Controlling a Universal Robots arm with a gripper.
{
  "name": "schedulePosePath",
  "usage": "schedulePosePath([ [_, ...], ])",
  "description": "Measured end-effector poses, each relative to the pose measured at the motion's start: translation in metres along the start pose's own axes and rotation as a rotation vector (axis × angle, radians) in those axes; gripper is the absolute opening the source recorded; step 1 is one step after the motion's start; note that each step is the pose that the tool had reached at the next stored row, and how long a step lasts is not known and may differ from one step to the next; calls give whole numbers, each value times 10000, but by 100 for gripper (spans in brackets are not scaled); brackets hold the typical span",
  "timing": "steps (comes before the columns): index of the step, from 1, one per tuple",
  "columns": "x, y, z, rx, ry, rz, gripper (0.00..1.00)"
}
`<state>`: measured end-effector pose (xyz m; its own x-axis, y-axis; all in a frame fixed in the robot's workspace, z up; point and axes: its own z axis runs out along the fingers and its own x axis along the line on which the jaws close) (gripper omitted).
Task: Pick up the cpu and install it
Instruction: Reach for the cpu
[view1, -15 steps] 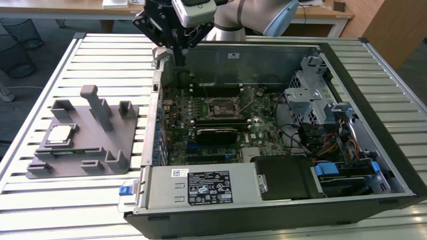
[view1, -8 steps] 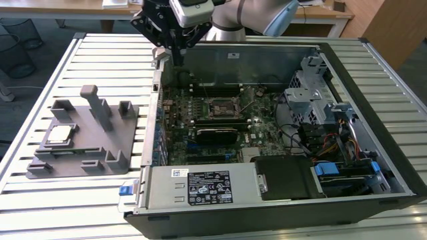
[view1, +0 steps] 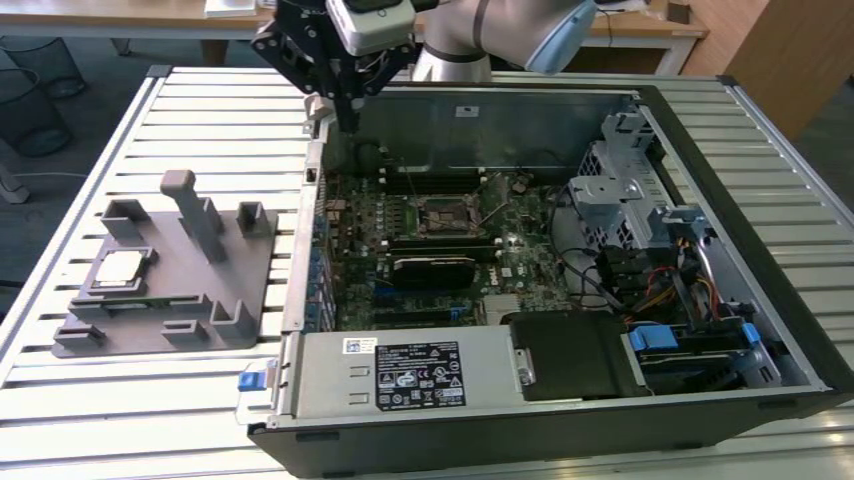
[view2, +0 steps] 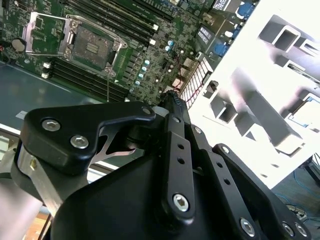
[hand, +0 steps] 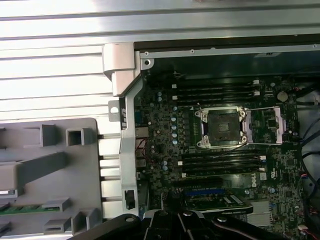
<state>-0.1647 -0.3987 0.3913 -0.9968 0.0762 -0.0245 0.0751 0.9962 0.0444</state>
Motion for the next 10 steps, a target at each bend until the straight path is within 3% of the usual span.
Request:
schedulePosePath([
  [10, 45, -4, 5, 1, 12, 1, 11],
])
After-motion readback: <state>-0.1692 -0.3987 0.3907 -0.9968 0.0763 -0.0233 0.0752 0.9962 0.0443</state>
